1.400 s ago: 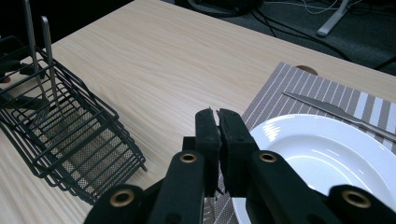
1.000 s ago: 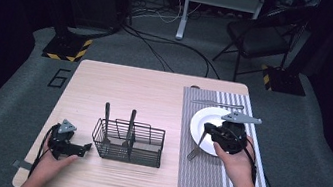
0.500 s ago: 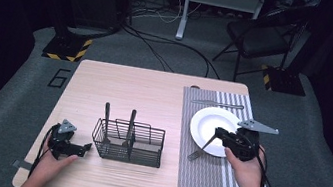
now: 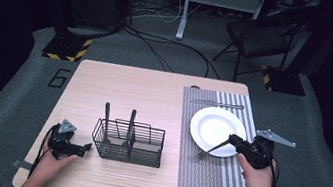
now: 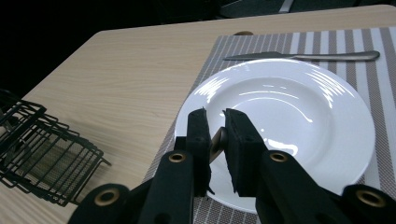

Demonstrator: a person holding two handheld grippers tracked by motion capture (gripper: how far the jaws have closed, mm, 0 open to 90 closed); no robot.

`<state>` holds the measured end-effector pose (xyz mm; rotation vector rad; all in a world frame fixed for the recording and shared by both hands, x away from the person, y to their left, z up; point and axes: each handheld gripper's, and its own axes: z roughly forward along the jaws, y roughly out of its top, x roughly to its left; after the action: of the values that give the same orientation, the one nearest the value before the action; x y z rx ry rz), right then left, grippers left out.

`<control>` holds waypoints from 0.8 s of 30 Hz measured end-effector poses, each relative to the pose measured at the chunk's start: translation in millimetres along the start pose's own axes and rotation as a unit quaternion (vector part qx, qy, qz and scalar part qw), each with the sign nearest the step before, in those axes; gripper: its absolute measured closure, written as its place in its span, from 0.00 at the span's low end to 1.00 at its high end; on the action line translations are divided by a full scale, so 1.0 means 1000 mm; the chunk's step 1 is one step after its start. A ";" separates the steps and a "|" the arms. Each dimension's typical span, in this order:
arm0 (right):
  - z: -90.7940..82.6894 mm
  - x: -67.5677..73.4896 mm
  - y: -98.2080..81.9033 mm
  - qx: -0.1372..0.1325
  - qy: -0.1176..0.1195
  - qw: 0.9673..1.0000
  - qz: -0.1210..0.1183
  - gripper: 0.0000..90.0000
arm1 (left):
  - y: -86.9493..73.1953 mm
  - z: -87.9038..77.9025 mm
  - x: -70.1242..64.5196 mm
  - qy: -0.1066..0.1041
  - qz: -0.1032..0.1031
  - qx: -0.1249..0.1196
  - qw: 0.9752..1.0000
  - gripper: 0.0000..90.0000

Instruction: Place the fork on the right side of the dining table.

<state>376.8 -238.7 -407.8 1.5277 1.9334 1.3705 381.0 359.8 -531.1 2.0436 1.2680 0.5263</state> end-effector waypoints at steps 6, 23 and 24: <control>-0.001 -0.022 -0.014 -0.008 0.006 0.999 0.047 0.88 | 0.000 0.000 0.000 0.001 0.000 0.000 1.000 0.00; 0.003 -0.062 -0.052 -0.026 0.018 0.985 0.169 0.85 | 0.000 0.000 0.000 0.001 -0.001 -0.002 1.000 0.00; 0.003 -0.064 -0.054 -0.026 0.021 0.983 0.179 0.84 | 0.000 0.000 0.000 0.002 -0.001 -0.002 1.000 0.00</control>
<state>372.6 -291.9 -473.0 1.9030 1.6859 1.5918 380.9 359.4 -531.4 2.0385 1.2715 0.5324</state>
